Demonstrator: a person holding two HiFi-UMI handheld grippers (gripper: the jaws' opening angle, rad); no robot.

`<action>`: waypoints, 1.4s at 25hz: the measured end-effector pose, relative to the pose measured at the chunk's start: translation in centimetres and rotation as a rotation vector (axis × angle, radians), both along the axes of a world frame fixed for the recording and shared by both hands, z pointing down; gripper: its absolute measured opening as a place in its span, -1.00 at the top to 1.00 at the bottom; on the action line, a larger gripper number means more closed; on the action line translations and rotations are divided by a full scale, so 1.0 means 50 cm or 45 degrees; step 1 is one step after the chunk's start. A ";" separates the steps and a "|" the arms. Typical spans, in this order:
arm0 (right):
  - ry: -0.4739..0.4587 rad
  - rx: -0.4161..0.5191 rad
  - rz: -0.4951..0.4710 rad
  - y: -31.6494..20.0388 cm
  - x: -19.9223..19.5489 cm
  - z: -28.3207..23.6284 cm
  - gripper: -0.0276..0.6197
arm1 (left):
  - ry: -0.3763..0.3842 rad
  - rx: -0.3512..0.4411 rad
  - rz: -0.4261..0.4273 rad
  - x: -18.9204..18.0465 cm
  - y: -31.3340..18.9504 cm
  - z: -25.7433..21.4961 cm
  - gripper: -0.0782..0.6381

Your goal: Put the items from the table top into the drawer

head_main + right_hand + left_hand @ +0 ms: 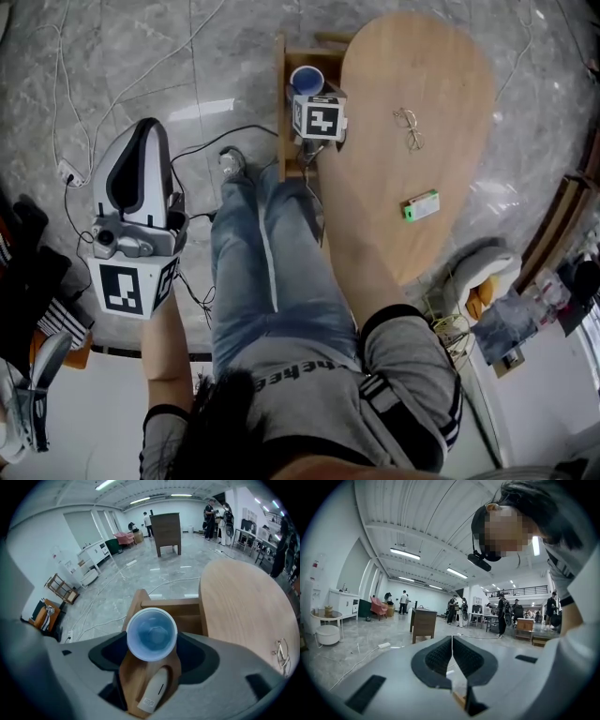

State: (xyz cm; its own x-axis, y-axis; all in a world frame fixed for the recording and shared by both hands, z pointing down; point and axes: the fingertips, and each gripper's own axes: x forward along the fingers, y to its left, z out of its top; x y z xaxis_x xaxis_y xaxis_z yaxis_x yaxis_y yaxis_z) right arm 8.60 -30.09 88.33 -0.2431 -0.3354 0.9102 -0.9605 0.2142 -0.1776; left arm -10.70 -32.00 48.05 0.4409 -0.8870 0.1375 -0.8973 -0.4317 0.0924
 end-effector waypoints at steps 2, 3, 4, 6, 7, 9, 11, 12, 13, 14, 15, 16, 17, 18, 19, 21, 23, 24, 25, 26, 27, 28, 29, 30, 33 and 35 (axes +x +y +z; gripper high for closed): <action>0.037 -0.003 -0.031 -0.007 -0.007 0.004 -0.09 | -0.006 0.001 -0.003 0.009 -0.004 0.002 0.75; 0.050 -0.005 -0.039 -0.009 -0.009 0.005 -0.09 | -0.010 -0.001 -0.001 0.013 -0.004 0.005 0.75; 0.055 -0.006 -0.042 -0.011 -0.012 0.006 -0.09 | -0.014 -0.007 0.003 0.015 -0.001 0.009 0.75; 0.042 -0.004 -0.024 -0.018 -0.019 0.006 -0.09 | -0.024 -0.024 0.011 0.015 0.004 0.019 0.75; 0.035 -0.006 -0.001 -0.021 -0.021 0.007 -0.09 | -0.026 -0.029 0.010 0.015 0.004 0.023 0.75; 0.038 -0.015 0.053 -0.023 -0.019 0.012 -0.09 | -0.030 -0.037 0.005 0.013 0.005 0.027 0.75; 0.041 -0.028 0.094 -0.020 -0.013 0.023 -0.09 | -0.030 -0.030 -0.004 0.015 0.002 0.024 0.75; 0.038 -0.032 0.111 -0.018 -0.010 0.028 -0.09 | -0.030 -0.026 -0.007 0.015 0.001 0.023 0.75; 0.035 -0.030 0.128 -0.017 -0.006 0.031 -0.10 | -0.031 -0.025 -0.008 0.014 0.001 0.024 0.75; 0.033 -0.022 0.140 -0.018 -0.003 0.033 -0.10 | -0.032 -0.024 -0.009 0.013 0.001 0.024 0.75; 0.031 -0.009 0.147 -0.021 -0.002 0.033 -0.10 | -0.033 -0.024 -0.010 0.010 0.001 0.026 0.75; 0.031 0.000 0.148 -0.023 -0.003 0.033 -0.10 | -0.033 -0.026 -0.011 0.007 0.002 0.027 0.75; 0.029 0.004 0.148 -0.023 -0.005 0.033 -0.11 | -0.034 -0.030 -0.009 0.003 0.005 0.030 0.75; 0.024 0.003 0.148 -0.022 -0.006 0.033 -0.11 | -0.035 -0.039 -0.004 -0.002 0.013 0.034 0.75; 0.021 0.000 0.148 -0.018 -0.007 0.034 -0.12 | -0.037 -0.048 0.003 -0.005 0.021 0.038 0.75; 0.022 -0.004 0.151 -0.010 -0.002 0.036 -0.13 | -0.032 -0.039 0.001 -0.003 0.021 0.031 0.75; 0.013 0.005 0.170 -0.009 0.003 0.030 -0.13 | -0.025 -0.023 -0.003 0.000 0.015 0.021 0.75; 0.007 0.012 0.182 -0.009 0.004 0.025 -0.14 | -0.023 -0.019 -0.001 0.000 0.015 0.017 0.75; 0.002 0.017 0.192 -0.009 0.005 0.020 -0.14 | -0.022 -0.016 0.002 -0.001 0.017 0.015 0.75; -0.002 0.022 0.201 -0.008 0.006 0.014 -0.14 | -0.019 -0.014 0.007 -0.002 0.019 0.012 0.75; -0.005 0.026 0.210 -0.006 0.008 0.007 -0.14 | -0.017 -0.011 0.012 -0.002 0.021 0.009 0.75; -0.009 0.029 0.220 -0.004 0.010 -0.001 -0.12 | -0.014 -0.008 0.018 -0.002 0.023 0.005 0.75; -0.014 0.033 0.232 0.000 0.012 -0.010 -0.09 | -0.012 -0.005 0.023 -0.001 0.026 0.001 0.75; -0.018 0.039 0.247 0.005 0.014 -0.022 -0.04 | -0.009 0.000 0.030 -0.001 0.028 -0.005 0.75; -0.026 0.066 0.301 0.026 0.024 -0.068 0.29 | -0.002 0.016 0.051 -0.002 0.038 -0.027 0.75; -0.035 0.086 0.339 0.043 0.032 -0.103 0.62 | 0.002 0.028 0.070 -0.001 0.045 -0.043 0.75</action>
